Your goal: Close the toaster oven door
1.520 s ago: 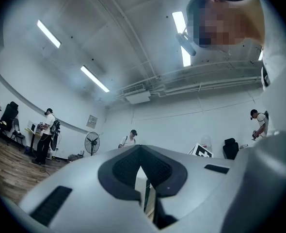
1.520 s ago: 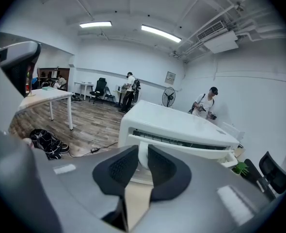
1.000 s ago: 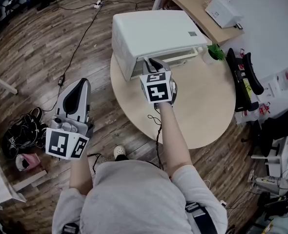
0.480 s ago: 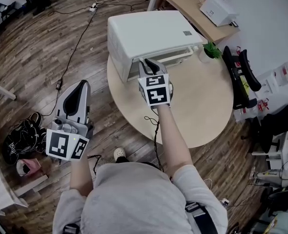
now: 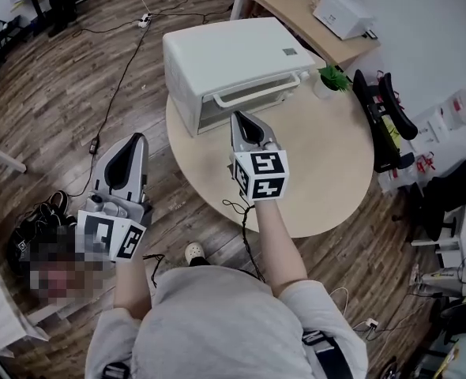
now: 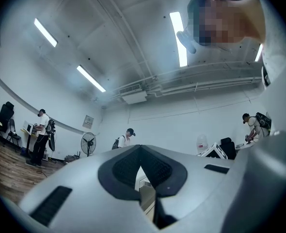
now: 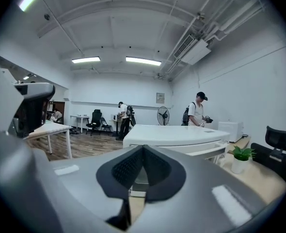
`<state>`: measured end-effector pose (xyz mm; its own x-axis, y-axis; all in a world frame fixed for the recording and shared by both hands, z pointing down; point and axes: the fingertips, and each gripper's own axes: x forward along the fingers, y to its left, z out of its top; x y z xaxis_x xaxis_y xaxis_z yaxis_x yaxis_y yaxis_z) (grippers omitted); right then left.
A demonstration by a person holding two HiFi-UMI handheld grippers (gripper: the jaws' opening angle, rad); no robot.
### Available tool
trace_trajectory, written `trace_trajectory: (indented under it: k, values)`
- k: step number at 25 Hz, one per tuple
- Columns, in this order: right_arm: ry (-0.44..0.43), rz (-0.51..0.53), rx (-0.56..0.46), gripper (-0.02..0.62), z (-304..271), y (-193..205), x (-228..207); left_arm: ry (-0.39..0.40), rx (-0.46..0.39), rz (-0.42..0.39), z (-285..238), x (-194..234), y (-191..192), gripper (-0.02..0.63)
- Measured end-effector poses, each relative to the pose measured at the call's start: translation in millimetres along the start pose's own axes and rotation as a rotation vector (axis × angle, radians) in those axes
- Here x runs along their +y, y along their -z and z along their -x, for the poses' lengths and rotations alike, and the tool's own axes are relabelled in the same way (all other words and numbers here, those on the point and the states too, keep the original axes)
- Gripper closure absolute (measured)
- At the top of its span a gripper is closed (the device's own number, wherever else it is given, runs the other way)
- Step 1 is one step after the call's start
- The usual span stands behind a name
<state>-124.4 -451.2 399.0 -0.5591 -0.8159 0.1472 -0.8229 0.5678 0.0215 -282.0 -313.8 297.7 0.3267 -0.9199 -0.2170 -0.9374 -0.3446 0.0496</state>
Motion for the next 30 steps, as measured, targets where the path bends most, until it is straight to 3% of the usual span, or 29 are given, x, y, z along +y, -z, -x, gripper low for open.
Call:
trace_trajectory:
  k: [30]
  values:
    - [0.119,-0.027,-0.219,0.584,213,-56,-45,0.121,-0.019,-0.022,9,-131,-21,0.600]
